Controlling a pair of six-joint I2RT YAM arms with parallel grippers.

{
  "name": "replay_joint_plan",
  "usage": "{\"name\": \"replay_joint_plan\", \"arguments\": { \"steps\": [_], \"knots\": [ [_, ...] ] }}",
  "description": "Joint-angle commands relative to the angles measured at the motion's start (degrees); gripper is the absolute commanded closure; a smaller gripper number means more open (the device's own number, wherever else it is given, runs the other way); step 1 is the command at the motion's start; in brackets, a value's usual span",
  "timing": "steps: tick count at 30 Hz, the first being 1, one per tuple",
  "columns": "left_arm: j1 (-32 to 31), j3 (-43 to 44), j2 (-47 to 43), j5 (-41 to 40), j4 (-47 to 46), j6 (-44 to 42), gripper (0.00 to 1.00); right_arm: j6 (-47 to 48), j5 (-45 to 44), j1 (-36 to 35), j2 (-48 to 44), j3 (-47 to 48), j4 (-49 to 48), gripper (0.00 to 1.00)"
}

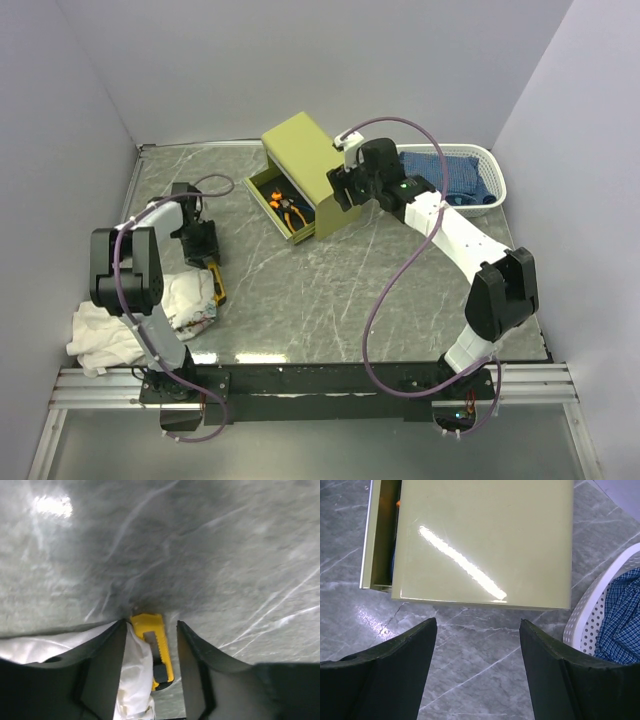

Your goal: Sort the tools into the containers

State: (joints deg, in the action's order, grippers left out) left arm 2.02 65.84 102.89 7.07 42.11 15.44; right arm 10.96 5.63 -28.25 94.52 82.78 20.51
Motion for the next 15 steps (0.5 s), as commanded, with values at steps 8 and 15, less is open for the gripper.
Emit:
{"name": "replay_joint_plan", "arguments": {
  "steps": [8, 15],
  "knots": [
    [-4.8, 8.8, 5.7, 4.6, -1.6, -2.8, 0.69, -0.5, 0.1, 1.4, -3.2, -0.8, -2.1, 0.25],
    [-5.1, 15.4, 9.6, 4.4, -1.3, -2.8, 0.78, -0.2, -0.3, 1.4, -2.3, 0.4, -2.1, 0.25]
  ]
}}
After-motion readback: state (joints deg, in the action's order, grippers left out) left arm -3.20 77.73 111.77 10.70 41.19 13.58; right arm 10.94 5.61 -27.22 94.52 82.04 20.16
